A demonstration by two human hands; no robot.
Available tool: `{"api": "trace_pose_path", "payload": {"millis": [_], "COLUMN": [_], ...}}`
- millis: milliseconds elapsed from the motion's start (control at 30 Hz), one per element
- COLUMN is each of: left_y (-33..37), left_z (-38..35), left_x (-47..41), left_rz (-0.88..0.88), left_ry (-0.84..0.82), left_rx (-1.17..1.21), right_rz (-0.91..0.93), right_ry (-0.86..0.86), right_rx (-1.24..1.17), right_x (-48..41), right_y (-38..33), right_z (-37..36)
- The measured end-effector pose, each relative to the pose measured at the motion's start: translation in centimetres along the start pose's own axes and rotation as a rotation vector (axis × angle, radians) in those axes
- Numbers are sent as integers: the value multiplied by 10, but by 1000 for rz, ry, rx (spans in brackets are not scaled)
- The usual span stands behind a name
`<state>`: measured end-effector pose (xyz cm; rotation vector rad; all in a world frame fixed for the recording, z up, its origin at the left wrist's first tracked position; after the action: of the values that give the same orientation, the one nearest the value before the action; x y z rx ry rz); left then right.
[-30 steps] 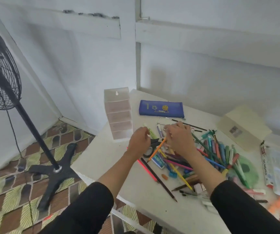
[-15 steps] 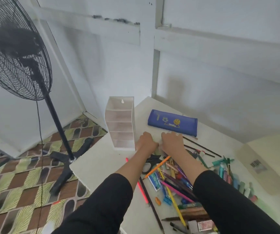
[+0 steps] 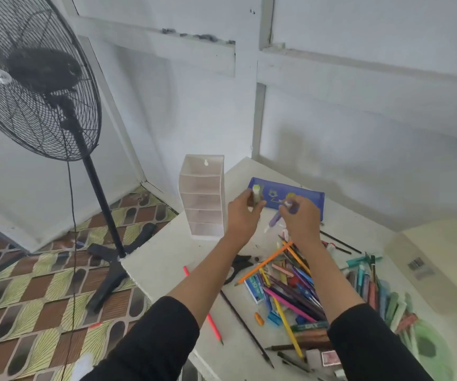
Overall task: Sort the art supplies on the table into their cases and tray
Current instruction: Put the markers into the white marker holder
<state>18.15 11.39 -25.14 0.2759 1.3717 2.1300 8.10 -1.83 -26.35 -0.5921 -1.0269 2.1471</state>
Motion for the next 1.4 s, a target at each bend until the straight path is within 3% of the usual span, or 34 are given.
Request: {"api": "trace_pose_path", "payload": {"millis": [100,200,333,467,600,733,1000,1400], "left_y": [15,-3,-58,-99,-113,-103,-88,-61], "left_z": [19,51,83,89,84,63,3,-23], "left_x": [24,65,118,141,142,138,128,109], "left_rz": [-127,-198,-305,-383,-353,-491,-409,-401], "left_ry": [-33,59,162,79,8,-99,-309,-287], "left_rx": [181,219,48,-133,-216,-412,-571,-467], "right_rz": [44,94,135,154,147,120,106,77], "right_ry": [58,57,91,104,87,104,87,112], "right_rx": [-23,-52,-125,-145,-91,-90,-96,-189], "right_x": [9,23,42,55,58,62,71,78], "right_y": [-1,-15,-29,-37,-31,-25,-20,-17], "right_z": [8,12,8,-3,-14,-8,4,24]}}
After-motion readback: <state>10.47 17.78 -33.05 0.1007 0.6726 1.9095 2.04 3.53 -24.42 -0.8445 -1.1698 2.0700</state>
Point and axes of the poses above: each hand's wrist, its own x-axis away from the middle knuckle, its own z-axis out of the back of the hand, y = z × x, the point moved 8 cm from there along -x, towards the middle knuckle, and after that the axes turned 6 degrees about -y, right-handed, at the moved point
